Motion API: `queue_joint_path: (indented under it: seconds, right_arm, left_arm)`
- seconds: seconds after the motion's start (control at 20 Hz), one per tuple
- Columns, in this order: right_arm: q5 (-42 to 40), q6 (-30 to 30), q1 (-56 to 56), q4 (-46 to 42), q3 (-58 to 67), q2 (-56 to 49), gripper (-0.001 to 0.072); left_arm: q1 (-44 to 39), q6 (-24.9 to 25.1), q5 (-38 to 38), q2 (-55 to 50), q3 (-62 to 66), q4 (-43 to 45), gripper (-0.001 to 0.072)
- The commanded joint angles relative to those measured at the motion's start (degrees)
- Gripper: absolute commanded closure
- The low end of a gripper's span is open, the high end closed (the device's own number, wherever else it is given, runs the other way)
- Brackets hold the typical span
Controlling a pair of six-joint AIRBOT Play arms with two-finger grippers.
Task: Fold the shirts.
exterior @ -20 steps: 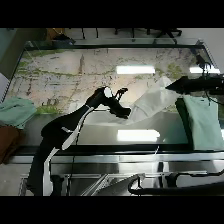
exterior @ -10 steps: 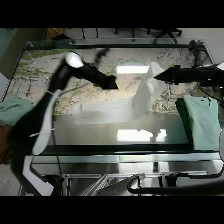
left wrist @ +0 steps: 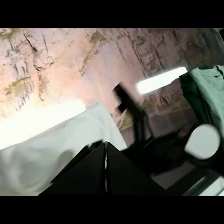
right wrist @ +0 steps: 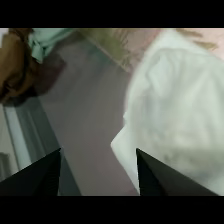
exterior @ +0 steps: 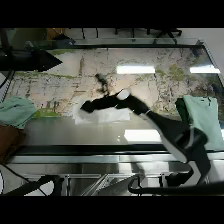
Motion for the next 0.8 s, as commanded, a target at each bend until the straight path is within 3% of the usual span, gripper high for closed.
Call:
queue_joint_path:
  seconds: [0.0,0.15,0.4,0.5,0.6,0.75]
  right_arm:
    - [-12.24,-8.52,8.87,-0.07,0.11,-6.14,0.0252]
    - [-2.84,-4.96,1.77,-5.75,0.09,0.66,0.0251]
    - [9.86,9.46,-19.67,-19.04,0.09,13.14,0.0246]
    - [17.57,16.68,-27.87,-23.26,0.02,13.77,0.0070]
    - [24.61,20.72,-32.24,-26.84,-0.02,11.67,0.0070]
    - [28.09,20.92,-33.33,-27.12,-0.13,6.03,0.0071]
  left_arm:
    - [2.27,3.30,4.50,5.81,-7.28,-0.07,0.0687]
    - [2.27,4.74,5.35,7.80,-10.58,-0.04,0.0687]
    - [2.27,5.60,5.60,9.11,-11.02,-0.09,0.0687]
    - [2.27,5.57,5.46,9.07,-11.04,-0.11,0.0687]
    - [2.27,5.55,5.46,9.09,-11.02,-0.15,0.0688]
    - [2.27,5.55,5.11,9.09,-11.02,-0.13,0.0687]
